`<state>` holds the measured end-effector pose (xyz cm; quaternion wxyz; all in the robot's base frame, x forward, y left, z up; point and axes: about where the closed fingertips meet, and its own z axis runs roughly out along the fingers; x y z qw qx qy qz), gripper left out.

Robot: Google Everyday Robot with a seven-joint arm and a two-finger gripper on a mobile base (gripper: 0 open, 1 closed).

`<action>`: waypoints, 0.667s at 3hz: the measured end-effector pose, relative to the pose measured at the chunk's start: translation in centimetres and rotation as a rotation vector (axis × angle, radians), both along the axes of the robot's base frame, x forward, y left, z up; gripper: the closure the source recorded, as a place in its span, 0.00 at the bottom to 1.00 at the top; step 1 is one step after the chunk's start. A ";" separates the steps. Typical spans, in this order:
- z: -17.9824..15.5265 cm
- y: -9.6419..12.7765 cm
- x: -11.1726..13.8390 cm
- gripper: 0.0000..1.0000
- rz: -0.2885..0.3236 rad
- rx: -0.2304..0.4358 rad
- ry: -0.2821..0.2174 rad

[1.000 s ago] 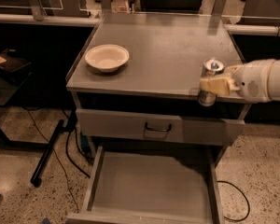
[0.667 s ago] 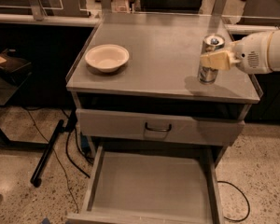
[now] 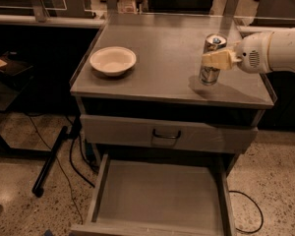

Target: Pick redbull can from middle drawer and place on counter

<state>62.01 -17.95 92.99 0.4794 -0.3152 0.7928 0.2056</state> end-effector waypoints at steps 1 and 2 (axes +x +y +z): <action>-0.8 1.6 2.6 1.00 0.034 0.010 0.022; -1.6 3.1 4.8 1.00 0.072 0.010 0.048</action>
Offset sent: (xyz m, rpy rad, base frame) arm 0.0750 0.0440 -0.0244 0.0097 0.0765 0.1102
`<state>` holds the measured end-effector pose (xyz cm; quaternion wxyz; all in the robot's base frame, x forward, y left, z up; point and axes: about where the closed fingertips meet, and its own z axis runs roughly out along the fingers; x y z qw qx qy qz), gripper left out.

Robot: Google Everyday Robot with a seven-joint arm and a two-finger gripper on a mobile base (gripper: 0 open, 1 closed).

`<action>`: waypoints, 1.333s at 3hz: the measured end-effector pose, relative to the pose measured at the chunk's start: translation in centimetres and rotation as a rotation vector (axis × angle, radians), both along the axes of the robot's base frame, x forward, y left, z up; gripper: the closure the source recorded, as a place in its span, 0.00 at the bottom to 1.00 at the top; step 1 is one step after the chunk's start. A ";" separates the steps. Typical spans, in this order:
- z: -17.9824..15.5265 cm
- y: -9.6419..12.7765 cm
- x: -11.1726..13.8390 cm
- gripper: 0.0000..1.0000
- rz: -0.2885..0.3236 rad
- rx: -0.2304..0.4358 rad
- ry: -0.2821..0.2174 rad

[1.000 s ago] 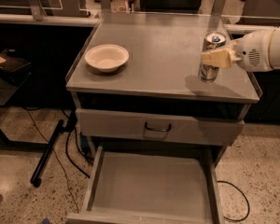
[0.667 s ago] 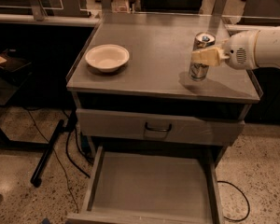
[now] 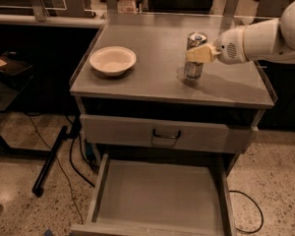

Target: Pick redbull can from middle drawer and place on counter

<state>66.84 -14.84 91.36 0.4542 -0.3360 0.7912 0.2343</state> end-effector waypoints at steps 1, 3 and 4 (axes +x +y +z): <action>-1.1 1.1 1.6 1.00 0.035 -0.002 0.027; -2.3 2.2 2.8 1.00 0.072 0.012 0.053; -2.3 2.2 2.8 0.81 0.072 0.012 0.053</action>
Offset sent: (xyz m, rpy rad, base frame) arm 0.0369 0.0225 -0.0298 0.0078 0.0642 0.0886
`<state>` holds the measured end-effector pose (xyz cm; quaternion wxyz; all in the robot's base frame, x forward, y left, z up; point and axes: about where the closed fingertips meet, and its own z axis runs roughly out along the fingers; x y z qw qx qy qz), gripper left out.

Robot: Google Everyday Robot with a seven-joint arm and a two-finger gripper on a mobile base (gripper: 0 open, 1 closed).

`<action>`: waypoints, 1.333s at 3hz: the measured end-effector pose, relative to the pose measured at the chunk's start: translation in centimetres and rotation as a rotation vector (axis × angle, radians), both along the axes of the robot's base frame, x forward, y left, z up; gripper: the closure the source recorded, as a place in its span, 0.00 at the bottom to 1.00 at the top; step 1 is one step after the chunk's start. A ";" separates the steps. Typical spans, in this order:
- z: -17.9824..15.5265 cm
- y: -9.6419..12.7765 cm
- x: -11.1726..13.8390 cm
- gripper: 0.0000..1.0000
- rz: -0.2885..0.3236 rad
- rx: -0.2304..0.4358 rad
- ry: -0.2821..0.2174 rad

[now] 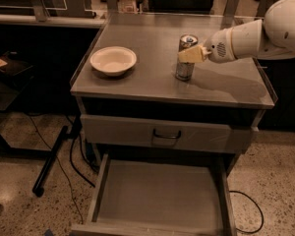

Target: Pick redbull can from middle drawer and place on counter

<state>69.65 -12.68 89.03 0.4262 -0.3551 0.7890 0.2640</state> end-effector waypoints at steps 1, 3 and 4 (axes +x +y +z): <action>0.0 0.0 0.0 0.58 0.000 0.000 0.000; 0.0 0.0 0.0 0.11 0.000 0.000 0.000; 0.0 0.0 0.0 0.00 0.000 0.000 0.000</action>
Offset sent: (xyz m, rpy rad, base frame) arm 0.0000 0.0000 0.0000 0.0000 0.0000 0.0000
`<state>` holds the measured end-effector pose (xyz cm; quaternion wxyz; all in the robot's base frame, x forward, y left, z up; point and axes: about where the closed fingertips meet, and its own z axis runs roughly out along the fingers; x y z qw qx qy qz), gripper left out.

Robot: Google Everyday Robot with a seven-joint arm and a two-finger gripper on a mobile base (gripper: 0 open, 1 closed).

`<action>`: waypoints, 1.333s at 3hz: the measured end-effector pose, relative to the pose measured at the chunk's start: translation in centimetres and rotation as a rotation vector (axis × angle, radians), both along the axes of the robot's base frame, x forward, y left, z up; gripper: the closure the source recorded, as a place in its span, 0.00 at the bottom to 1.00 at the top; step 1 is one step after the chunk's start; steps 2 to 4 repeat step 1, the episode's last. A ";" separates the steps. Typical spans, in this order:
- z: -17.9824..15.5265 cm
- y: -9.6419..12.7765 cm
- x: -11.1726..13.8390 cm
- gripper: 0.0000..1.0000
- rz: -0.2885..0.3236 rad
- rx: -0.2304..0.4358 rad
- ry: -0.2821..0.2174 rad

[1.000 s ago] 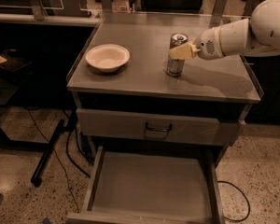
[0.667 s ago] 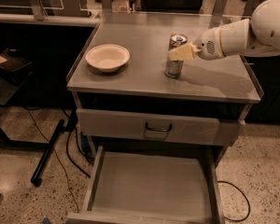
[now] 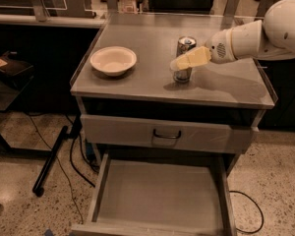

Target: Pick redbull can from middle drawer and place on counter

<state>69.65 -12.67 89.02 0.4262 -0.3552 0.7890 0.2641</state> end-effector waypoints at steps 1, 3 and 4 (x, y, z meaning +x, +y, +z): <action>0.0 0.0 0.0 0.00 0.000 0.000 0.000; 0.0 0.0 0.0 0.00 0.000 0.000 0.000; 0.0 0.0 0.0 0.00 0.000 0.000 0.000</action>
Offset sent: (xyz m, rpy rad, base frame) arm 0.0000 0.0000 0.0000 0.0000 0.0000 0.0000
